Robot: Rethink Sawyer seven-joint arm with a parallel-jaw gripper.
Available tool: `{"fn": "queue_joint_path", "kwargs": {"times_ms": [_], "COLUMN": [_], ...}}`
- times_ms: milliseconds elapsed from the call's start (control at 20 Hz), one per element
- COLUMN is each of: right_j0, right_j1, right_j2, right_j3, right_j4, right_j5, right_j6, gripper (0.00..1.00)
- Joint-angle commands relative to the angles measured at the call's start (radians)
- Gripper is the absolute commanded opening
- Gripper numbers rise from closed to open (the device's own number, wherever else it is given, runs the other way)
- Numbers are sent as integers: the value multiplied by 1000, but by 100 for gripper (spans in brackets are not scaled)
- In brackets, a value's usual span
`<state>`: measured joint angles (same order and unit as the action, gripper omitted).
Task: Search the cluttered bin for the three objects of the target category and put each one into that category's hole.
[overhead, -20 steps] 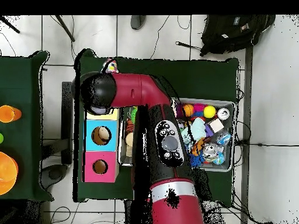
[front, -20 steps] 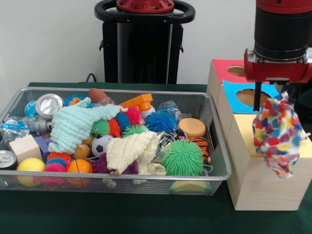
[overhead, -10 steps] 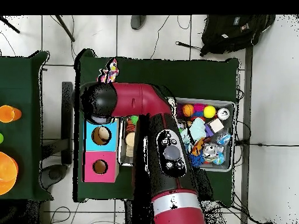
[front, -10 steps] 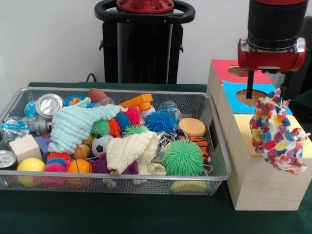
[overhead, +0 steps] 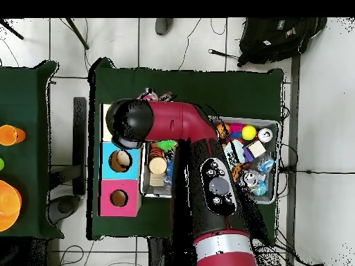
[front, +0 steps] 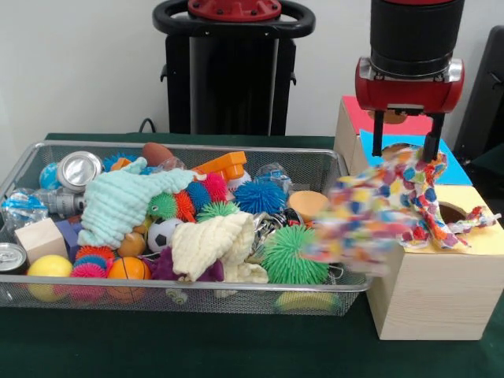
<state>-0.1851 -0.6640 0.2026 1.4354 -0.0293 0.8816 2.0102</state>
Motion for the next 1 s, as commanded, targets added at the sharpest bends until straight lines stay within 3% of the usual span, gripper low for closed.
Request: {"fn": "queue_joint_path", "kwargs": {"times_ms": [50,400,450,900,1000], "right_j0": [-21,-25,-29,-8,1], "right_j1": [12,24,22,14,11], "right_j2": [29,38,41,21,10], "right_j3": [83,87,104,114,75], "right_j4": [2,-5,10,-3,-22], "right_j5": [-80,-101,-130,-167,-138], "right_j6": [56,41,60,80,62], "gripper": [100,100,0,0,0]}}
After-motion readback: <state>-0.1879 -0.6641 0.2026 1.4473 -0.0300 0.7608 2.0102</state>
